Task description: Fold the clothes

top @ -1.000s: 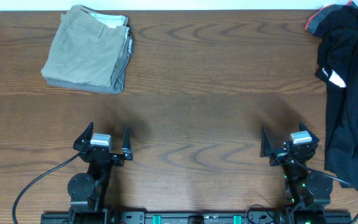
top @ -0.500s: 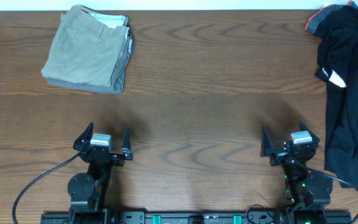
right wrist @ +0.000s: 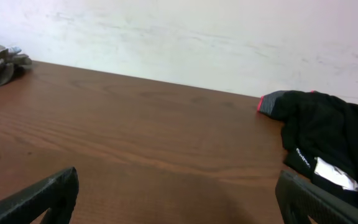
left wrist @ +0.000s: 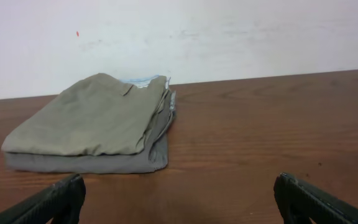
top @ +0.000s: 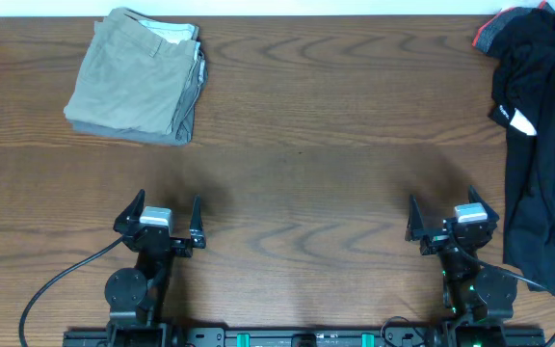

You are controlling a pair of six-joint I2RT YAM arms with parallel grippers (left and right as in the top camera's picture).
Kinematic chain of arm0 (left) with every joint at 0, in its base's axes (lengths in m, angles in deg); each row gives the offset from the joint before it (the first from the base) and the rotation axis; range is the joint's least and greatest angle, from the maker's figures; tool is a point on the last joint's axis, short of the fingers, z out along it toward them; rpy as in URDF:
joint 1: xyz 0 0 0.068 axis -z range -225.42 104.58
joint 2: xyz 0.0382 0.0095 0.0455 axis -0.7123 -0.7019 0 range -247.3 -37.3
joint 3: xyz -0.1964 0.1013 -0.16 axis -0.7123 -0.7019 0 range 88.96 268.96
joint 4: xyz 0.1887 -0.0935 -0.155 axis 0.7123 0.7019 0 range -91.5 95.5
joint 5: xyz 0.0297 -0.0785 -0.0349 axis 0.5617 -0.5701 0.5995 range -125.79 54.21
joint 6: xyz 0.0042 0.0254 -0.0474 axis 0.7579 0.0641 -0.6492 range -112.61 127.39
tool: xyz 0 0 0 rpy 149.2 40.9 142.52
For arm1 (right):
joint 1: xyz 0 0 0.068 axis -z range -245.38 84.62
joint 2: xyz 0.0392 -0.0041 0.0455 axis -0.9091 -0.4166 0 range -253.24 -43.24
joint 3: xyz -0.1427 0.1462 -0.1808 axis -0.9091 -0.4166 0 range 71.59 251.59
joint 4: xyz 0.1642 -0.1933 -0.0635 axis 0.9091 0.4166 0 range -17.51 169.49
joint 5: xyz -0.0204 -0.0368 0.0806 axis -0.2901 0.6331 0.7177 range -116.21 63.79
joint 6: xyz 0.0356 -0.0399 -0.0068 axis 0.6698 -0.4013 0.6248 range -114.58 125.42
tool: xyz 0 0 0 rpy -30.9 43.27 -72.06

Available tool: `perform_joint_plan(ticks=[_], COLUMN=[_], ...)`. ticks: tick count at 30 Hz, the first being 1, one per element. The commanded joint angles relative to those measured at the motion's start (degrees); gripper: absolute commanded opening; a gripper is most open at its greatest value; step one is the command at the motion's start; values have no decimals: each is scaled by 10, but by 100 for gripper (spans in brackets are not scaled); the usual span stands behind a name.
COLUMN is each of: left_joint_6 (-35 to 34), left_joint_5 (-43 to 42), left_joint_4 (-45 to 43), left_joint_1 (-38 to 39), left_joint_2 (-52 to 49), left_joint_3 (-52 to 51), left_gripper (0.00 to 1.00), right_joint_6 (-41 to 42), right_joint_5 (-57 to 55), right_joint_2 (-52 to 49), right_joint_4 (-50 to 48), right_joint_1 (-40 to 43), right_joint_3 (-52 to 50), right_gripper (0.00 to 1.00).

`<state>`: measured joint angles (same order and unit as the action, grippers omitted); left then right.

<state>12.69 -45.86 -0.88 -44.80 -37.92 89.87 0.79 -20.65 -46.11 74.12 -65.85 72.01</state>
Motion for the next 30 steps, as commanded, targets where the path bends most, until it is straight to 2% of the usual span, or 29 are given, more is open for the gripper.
perform_joint_plan(ticks=[1,6,13,20,25,30], left_joint_6=[-26,-29,-39,-52,-52,-52], left_joint_5=[-3,-3,50,50,50,50], left_joint_4=[23,23,20,-18,-17,-6], left_joint_1=[-2,-2,-2,-2,-2,-2], left_joint_2=[0,0,-30,-68,-131,-235], left_joint_3=[-6,11,28,46,111,203], left_gripper=[98,98,98,98,98,98], right_joint_6=[-6,-6,-6,-6,-14,-19], right_joint_5=[-7,-13,-41,-49,-55,-81], right_joint_2=[3,3,3,2,-21,-88], right_joint_4=[-2,-14,-21,-21,-21,-20], right_joint_1=[-2,-2,-2,-2,-2,-2], right_joint_3=[-1,-1,4,9,39,110], right_gripper=[99,99,99,99,99,99])
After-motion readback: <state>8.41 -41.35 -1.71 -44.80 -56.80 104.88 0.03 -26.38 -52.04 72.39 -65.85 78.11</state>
